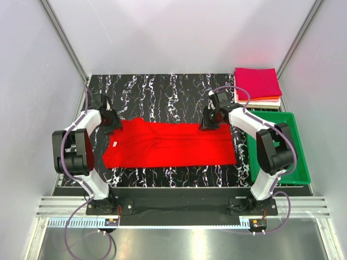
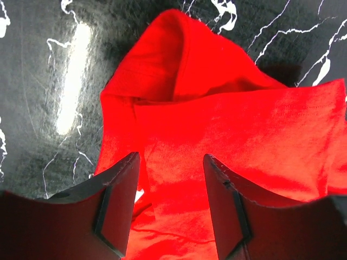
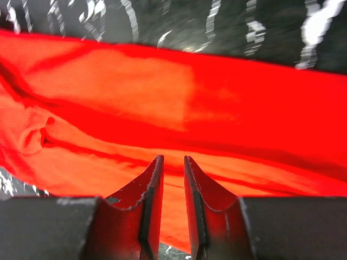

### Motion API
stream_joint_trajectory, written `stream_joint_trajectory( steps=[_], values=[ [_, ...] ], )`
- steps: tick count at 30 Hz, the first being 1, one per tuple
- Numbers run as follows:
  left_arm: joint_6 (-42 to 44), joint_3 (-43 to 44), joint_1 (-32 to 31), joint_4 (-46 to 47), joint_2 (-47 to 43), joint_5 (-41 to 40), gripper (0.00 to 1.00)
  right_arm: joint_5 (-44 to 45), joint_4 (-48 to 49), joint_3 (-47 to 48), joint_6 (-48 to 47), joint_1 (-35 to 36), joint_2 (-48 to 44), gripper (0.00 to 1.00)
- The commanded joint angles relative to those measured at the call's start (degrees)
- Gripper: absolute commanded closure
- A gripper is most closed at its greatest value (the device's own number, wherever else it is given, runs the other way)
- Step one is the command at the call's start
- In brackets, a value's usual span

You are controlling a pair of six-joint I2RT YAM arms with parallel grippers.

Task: Fold and stack the t-shirts
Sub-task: Fold the tshirt

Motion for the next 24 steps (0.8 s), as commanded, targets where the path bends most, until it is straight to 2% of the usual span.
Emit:
stream_joint_trajectory(
  steps=[1,6,14,20,24],
  values=[
    [-0.39,-1.11,-0.14,0.45,-3.8,-1.33,0.45,-2.08,0.32,2.51,-0.2,2.64,-0.53,0.71],
    [-0.21,-3.49,0.04,0.19,-8.1,-1.16,0.45,-2.78,0.4,3.83,-0.55,4.05,1.05,0.71],
    [-1.61,-5.6,0.92,0.54,-9.69,7.72,0.48,-3.66,0.84,6.29,0.24,7.03,2.81,0.71],
    [-1.18,-8.32,0.83,0.63,-11.1,6.33,0.5,-6.3,3.04,9.8,-0.72,10.11,6.41,0.71],
    [-1.09,-10.08,0.83,1.68,-10.48,5.87,0.48,-7.18,3.31,15.86,-0.99,12.66,11.5,0.7]
  ],
)
